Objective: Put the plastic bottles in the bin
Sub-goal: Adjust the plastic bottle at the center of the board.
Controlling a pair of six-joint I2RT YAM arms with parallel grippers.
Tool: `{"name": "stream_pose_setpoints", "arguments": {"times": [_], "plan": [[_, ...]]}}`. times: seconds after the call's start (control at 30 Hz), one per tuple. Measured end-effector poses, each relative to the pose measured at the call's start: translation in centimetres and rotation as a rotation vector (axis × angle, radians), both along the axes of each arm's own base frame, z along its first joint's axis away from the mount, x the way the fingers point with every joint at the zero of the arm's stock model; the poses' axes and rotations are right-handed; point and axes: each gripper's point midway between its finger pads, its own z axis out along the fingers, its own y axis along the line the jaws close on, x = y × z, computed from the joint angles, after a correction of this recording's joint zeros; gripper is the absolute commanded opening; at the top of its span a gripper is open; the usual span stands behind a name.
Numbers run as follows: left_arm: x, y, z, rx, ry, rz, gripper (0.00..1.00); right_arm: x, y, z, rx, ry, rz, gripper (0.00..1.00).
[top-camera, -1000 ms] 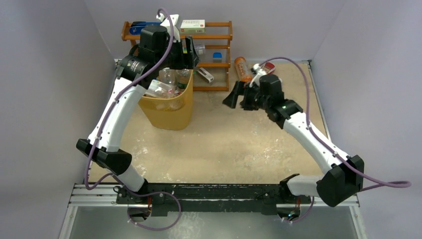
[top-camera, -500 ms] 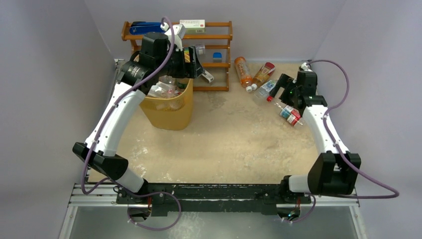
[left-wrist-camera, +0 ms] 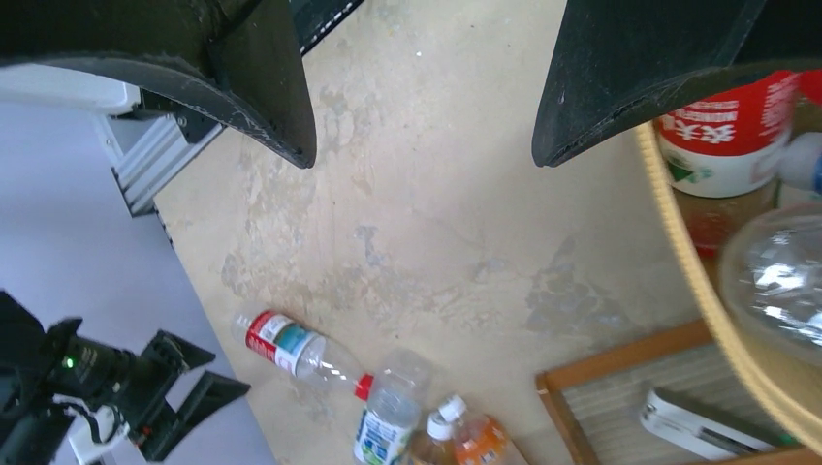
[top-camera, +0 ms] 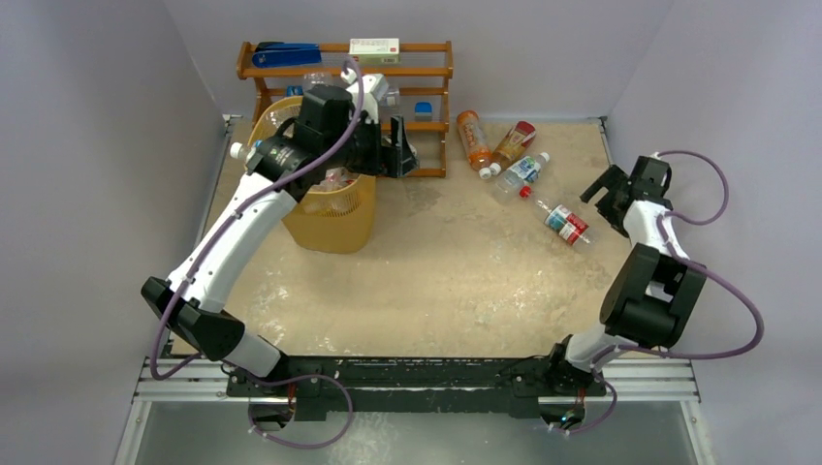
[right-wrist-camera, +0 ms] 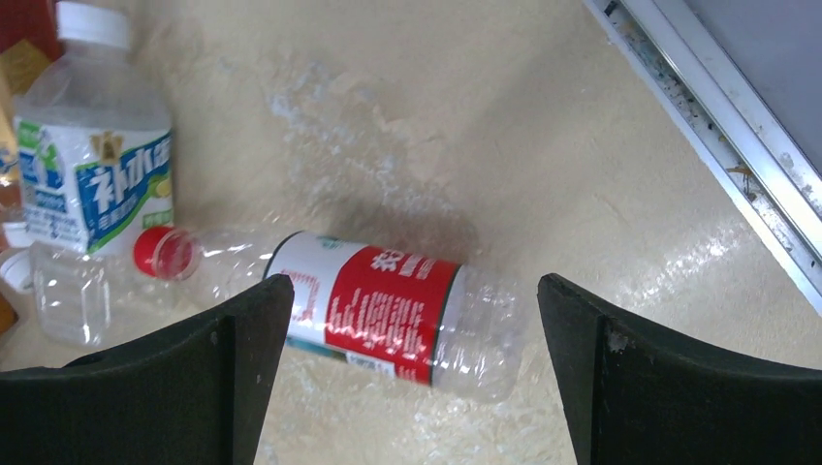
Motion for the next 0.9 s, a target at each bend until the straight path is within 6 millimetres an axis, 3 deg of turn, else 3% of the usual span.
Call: {"name": "stream_pose_setpoints", "arguments": {"times": [0.17,0.4,0.6,0.9], "plan": [[-1.8,-2.6,-2.3,0.013,0.04,-0.054,0.82,0.9,-0.7,-2.2,0.046,0.018,0.001,0.94],[-3.6,-4.9,-7.5,0.049,0.114,-0.091,0.83,2.3,1.4,-3.2,0.127,-0.048,0.099,0.87],[-3.8,-5.3,-11.4,0.065,0.168,-0.071,0.83,-0.7,4.9,-5.1,0.195,-0.058,0.173,0.81],[-3.2,-6.7,-15.1,0.07,0.213,-0.053,0.84,-2.9,10.3,-4.6,0.217,-0.086,0.308,0.77]]}}
